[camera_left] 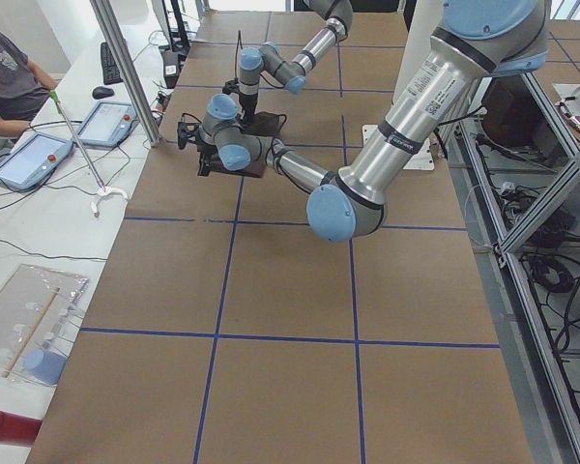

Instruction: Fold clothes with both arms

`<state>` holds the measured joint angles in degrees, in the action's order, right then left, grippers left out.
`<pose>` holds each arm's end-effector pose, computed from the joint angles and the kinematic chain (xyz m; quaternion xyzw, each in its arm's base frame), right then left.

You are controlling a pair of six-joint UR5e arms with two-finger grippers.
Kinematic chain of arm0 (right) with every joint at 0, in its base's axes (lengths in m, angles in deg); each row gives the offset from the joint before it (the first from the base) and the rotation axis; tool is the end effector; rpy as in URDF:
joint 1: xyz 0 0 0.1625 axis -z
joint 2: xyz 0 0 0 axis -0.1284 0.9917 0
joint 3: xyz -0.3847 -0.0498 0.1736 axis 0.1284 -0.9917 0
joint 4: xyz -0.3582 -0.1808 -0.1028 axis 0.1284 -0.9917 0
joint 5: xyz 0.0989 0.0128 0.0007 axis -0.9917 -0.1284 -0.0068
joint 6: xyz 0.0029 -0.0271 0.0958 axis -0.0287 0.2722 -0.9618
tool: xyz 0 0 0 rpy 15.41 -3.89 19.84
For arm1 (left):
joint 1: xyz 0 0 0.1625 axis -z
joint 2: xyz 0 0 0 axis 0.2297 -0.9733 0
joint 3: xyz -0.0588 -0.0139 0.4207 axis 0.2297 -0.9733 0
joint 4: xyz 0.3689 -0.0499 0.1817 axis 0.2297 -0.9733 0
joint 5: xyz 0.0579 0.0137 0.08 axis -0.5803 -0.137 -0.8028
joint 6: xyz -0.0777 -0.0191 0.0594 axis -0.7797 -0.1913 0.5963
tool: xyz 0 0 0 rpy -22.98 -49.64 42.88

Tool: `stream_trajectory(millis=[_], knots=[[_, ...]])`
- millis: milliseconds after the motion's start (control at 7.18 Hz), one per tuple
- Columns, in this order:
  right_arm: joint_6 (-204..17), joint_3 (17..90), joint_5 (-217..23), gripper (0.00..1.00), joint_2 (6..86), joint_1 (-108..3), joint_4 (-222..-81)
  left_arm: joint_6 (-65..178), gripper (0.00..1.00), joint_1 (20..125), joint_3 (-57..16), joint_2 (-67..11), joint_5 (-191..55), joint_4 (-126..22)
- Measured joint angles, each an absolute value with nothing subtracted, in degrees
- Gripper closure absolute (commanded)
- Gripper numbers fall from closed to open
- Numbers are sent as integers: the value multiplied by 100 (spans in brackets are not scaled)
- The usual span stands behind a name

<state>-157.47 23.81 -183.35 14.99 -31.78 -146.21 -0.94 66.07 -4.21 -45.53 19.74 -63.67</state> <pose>-0.5763 -0.5990 0.2716 0.0076 -0.3933 0.1748 0.9026 0.3751 -0.6599 0.3132 0.1658 0.4865 -0.1772 0.8393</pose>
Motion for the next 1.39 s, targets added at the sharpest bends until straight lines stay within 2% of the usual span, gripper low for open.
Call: stream_trajectory(millis=[974, 1114, 1253, 1392], knots=[[-15371, 2323, -18344, 100, 1471, -3728, -14602, -99, 0, 6601, -471, -4569, 1976, -6328], [-15305, 2247, -18340, 7, 1465, -3786, -14596, -99, 0, 6601, -499, -4570, 1978, -6310], [-15258, 2182, -18338, 0, 1460, -3816, -14590, -99, 0, 6598, -511, -4573, 1976, -6300], [-15205, 2146, -18335, 0, 1458, -3827, -14587, -99, 0, 6596, -514, -4577, 1975, -6296]])
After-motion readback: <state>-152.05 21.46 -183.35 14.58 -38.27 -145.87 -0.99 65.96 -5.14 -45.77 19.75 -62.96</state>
